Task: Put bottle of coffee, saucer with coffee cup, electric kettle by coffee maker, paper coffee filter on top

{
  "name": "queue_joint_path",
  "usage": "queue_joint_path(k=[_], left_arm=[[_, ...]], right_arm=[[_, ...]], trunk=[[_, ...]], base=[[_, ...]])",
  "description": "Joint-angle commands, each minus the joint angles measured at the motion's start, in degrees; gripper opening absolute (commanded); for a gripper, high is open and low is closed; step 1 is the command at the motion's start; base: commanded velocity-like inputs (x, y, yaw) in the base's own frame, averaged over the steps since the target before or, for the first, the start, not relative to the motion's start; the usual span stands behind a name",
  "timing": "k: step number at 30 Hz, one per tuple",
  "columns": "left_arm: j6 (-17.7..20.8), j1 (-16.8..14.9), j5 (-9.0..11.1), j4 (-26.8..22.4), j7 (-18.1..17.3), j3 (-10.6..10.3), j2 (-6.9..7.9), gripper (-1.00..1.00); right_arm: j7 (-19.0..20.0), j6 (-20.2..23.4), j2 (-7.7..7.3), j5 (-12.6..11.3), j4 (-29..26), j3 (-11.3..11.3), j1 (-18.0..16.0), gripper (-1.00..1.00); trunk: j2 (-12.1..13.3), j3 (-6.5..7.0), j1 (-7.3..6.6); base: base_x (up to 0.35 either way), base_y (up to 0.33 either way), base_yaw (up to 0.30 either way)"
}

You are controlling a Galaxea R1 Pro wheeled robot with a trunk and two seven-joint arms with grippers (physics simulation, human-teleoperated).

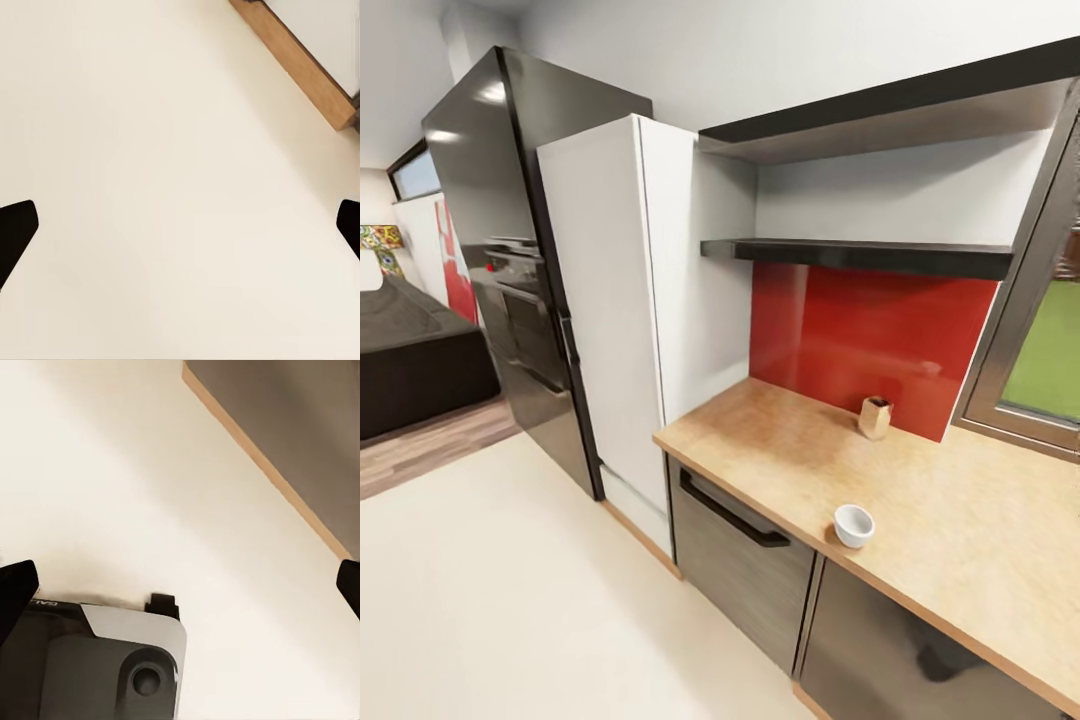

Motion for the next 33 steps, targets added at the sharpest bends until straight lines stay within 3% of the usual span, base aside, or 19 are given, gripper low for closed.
queue_joint_path(k=[1,25,33], left_arm=[[0.1,0.0,0.6,0.0,-0.6,0.1,-0.01,1.0],[0.1,0.0,0.6,0.0,-0.6,0.1,-0.01,1.0],[0.1,0.1,0.6,0.0,-0.6,0.1,-0.01,1.0]], right_arm=[[0.1,0.2,-0.03,-0.5,-0.1,0.5,0.0,1.0],[0.1,0.2,-0.03,-0.5,-0.1,0.5,0.0,1.0],[0.1,0.2,-0.09,-0.5,-0.1,0.5,0.0,1.0]], trunk=[[-0.1,-0.07,0.06],[-0.1,-0.07,0.06],[-0.1,-0.07,0.06]], base=[[0.285,0.231,-0.264],[0.283,0.229,-0.264],[0.124,0.094,-0.264]])
